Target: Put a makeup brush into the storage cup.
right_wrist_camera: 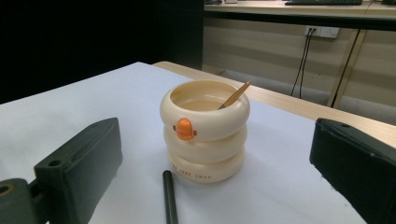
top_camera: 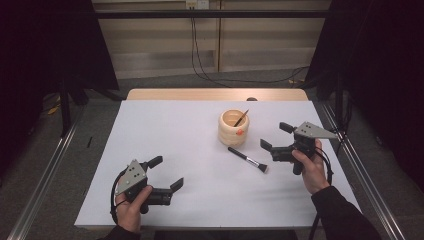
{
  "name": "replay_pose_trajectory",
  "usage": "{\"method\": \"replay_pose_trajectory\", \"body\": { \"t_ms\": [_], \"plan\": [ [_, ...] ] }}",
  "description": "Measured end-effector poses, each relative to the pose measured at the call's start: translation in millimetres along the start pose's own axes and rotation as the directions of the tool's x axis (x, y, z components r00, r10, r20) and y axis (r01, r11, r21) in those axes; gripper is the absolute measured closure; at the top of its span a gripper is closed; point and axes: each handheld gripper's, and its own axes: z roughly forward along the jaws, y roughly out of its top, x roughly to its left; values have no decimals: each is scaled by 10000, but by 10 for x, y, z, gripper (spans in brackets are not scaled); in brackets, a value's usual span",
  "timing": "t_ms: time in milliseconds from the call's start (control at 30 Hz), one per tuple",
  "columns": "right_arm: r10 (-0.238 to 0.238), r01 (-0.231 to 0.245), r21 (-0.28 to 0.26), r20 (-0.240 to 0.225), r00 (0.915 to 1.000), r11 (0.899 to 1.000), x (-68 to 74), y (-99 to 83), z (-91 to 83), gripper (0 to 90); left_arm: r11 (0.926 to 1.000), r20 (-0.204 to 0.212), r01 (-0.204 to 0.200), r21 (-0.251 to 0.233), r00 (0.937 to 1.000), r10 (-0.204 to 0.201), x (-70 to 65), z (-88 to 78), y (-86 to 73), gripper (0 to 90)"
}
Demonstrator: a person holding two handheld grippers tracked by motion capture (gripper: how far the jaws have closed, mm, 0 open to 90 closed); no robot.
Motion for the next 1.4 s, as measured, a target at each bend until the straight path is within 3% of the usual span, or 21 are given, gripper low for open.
{"method": "replay_pose_trajectory", "body": {
  "t_ms": [200,267,300,333,533,667,1133,1400],
  "plan": [
    [-107,107,-32,223,9997,9999,62,-88,-138,21,9999,72,-124,80,9999,124,2,10,1,17],
    [-80,81,-29,316,9995,10000,71,-100,-165,21,9999,25,67,-75,10000,-67,-5,10,2,18],
    [-94,93,18,236,9997,10000,75,-109,-181,21,9999,18,115,-114,9999,-115,-8,11,2,18],
    [-156,156,37,246,9996,9999,78,-114,-195,22,9999,83,-156,37,9998,155,11,0,5,17],
    [-142,139,131,218,9997,9998,111,-209,-310,21,9999,97,-83,-139,9999,84,0,-1,9,17],
    [-90,89,61,272,9996,9999,118,-244,-421,22,10000,-16,-93,13,10000,93,11,-3,1,17],
    [-138,130,189,429,9990,9997,205,-415,-834,25,9999,34,-39,-167,10000,40,12,-33,5,17],
    [-285,269,235,710,9971,9994,201,-457,-905,14,9998,51,-151,-90,9999,152,10,-28,9,17]
  ]
}}
